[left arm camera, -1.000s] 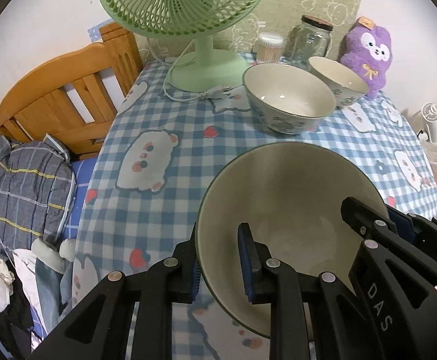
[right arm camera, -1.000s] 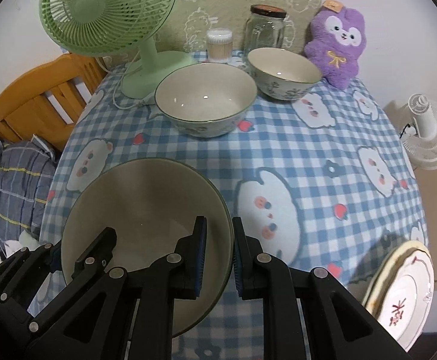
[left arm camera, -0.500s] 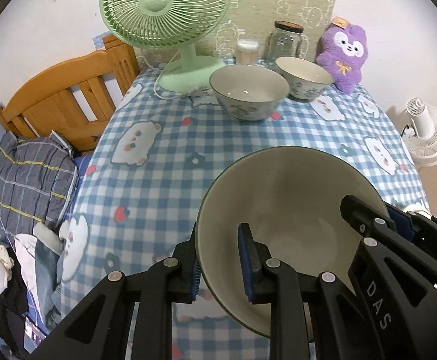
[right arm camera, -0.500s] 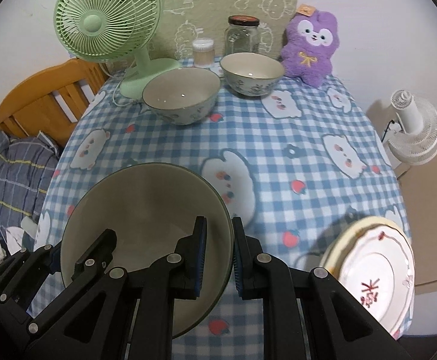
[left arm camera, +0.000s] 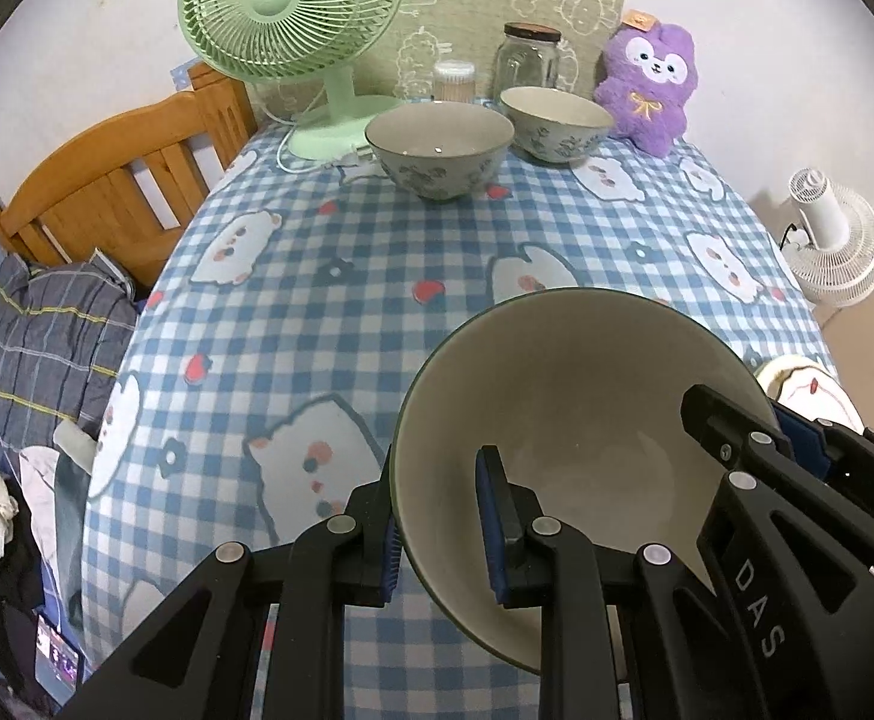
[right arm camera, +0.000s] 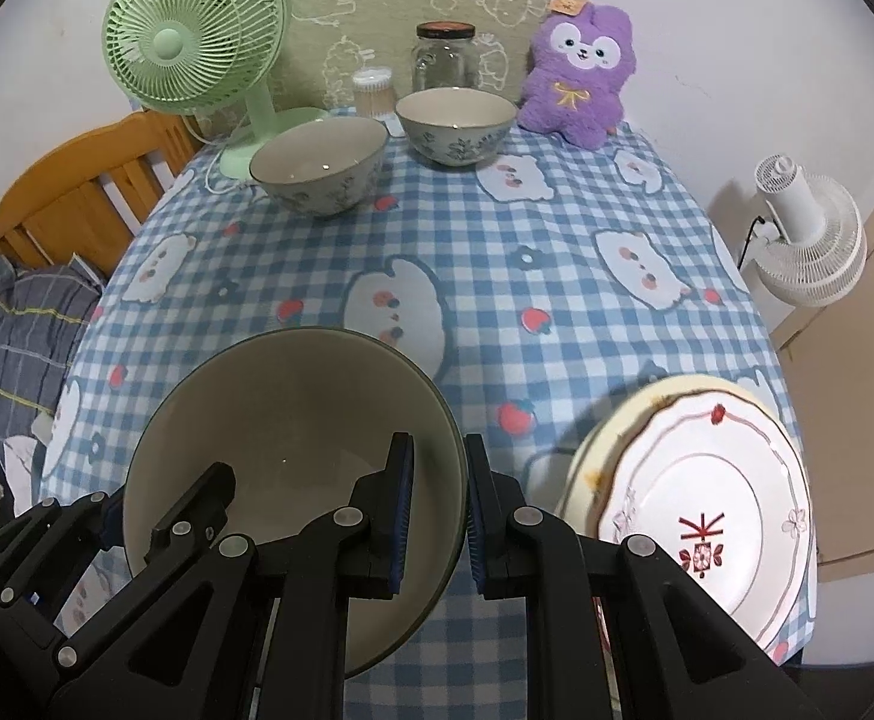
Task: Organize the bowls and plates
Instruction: 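Lift the cream bowl and carry it toward the plate stack with both tools, then lower the cream bowl beside the plate stack and open both tools, then withdraw both tools and move toward the cream bowl by the fan, then push both tools to the rim of the cream bowl by the fan, then close both tools on the second cream bowl's rim, then lift the second cream bowl off the tablecloth with both tools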
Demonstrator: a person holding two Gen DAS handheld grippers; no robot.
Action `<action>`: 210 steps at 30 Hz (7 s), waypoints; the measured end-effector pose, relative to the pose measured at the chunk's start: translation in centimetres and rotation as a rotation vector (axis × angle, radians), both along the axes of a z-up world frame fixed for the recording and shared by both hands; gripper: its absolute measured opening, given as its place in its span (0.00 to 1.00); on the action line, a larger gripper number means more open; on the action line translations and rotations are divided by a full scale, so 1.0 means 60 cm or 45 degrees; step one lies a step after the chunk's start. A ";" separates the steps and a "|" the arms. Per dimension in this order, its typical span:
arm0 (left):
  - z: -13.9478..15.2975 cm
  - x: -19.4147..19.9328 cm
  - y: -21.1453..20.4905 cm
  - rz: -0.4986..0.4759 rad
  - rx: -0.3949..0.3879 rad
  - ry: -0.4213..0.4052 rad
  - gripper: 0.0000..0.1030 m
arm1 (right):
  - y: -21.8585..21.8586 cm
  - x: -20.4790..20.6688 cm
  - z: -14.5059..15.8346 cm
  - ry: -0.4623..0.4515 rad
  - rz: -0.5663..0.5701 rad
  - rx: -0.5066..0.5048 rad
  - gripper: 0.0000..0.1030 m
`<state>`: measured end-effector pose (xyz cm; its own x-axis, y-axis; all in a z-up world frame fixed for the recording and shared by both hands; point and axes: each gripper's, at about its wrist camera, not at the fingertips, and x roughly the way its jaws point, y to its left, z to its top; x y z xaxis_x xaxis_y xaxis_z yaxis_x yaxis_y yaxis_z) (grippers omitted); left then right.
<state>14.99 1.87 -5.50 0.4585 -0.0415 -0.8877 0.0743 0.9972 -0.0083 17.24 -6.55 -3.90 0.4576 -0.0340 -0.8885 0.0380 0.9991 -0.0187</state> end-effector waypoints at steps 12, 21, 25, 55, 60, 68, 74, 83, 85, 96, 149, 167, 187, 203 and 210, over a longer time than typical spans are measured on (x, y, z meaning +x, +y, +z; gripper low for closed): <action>-0.039 -0.031 -0.029 0.010 0.006 0.040 0.19 | -0.028 -0.028 -0.041 0.044 0.034 -0.003 0.19; -0.055 -0.050 -0.040 0.032 0.030 0.025 0.20 | -0.040 -0.039 -0.061 0.065 0.060 0.021 0.19; -0.057 -0.053 -0.040 0.035 0.002 0.046 0.28 | -0.041 -0.044 -0.061 0.074 0.073 0.039 0.19; 0.080 -0.070 -0.045 -0.027 -0.089 -0.107 0.84 | -0.041 -0.064 0.083 -0.106 0.073 0.036 0.80; 0.131 -0.071 -0.048 -0.024 -0.082 -0.178 0.84 | -0.045 -0.067 0.137 -0.179 0.079 0.051 0.80; 0.206 -0.067 -0.047 0.013 -0.056 -0.272 0.84 | -0.046 -0.064 0.210 -0.268 0.113 0.097 0.80; 0.236 -0.055 -0.042 0.045 -0.059 -0.302 0.84 | -0.040 -0.046 0.245 -0.298 0.168 0.081 0.80; 0.251 -0.004 -0.031 0.027 -0.063 -0.324 0.85 | -0.030 0.005 0.260 -0.323 0.154 0.063 0.83; 0.253 0.011 -0.027 0.026 -0.065 -0.335 0.85 | -0.025 0.017 0.262 -0.334 0.154 0.052 0.83; 0.244 0.102 -0.008 0.004 -0.055 -0.348 0.85 | -0.002 0.111 0.248 -0.346 0.127 0.049 0.83; -0.013 0.433 0.058 -0.006 0.000 -0.148 0.63 | 0.056 0.438 -0.011 -0.190 0.078 0.003 0.56; -0.063 0.467 0.070 -0.014 -0.010 -0.079 0.20 | 0.059 0.473 -0.068 -0.078 0.049 0.007 0.29; -0.074 0.470 0.059 -0.057 0.045 -0.060 0.11 | 0.065 0.482 -0.090 -0.004 0.030 -0.031 0.16; -0.046 0.428 0.052 -0.077 0.041 -0.049 0.11 | 0.057 0.437 -0.061 0.010 0.022 -0.036 0.15; -0.012 0.402 0.046 -0.079 0.044 -0.078 0.12 | 0.055 0.413 -0.023 -0.017 0.034 -0.044 0.15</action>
<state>39.09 4.63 -6.20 0.5097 -0.0417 -0.8594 0.1352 0.9903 0.0322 42.01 -3.26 -5.30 0.4708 -0.0524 -0.8807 0.0118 0.9985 -0.0531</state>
